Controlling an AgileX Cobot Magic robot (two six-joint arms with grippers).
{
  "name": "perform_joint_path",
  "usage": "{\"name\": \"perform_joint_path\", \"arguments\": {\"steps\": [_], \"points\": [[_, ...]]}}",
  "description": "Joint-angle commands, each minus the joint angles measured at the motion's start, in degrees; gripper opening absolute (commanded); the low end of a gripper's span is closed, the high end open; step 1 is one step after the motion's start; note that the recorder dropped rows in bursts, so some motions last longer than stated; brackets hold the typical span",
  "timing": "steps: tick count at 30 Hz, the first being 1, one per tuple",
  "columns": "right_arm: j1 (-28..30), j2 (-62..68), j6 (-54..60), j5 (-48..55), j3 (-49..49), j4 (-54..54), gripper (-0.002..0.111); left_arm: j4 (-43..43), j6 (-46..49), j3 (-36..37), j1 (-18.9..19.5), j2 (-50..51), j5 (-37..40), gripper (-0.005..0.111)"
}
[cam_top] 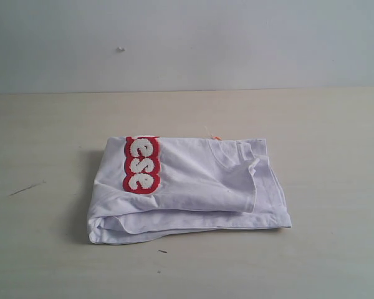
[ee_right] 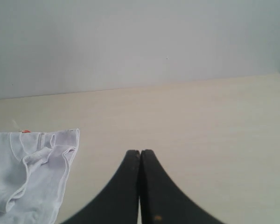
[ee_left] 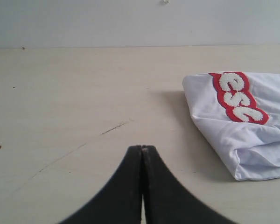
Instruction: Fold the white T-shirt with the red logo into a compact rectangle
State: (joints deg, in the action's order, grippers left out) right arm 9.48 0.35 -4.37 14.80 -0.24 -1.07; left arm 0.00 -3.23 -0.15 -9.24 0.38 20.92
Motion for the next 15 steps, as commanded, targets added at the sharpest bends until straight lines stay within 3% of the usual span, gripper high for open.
{"name": "perform_joint_path", "arguments": {"steps": [1, 15], "points": [[0.3, -0.3, 3.2, 0.6, 0.2, 1.1, 0.000, -0.8, 0.2, 0.1, 0.1, -0.4, -0.6, 0.000], [0.3, -0.3, 4.0, 4.5, 0.2, 1.1, 0.000, -0.8, 0.2, 0.1, 0.1, -0.4, -0.6, 0.000]]}}
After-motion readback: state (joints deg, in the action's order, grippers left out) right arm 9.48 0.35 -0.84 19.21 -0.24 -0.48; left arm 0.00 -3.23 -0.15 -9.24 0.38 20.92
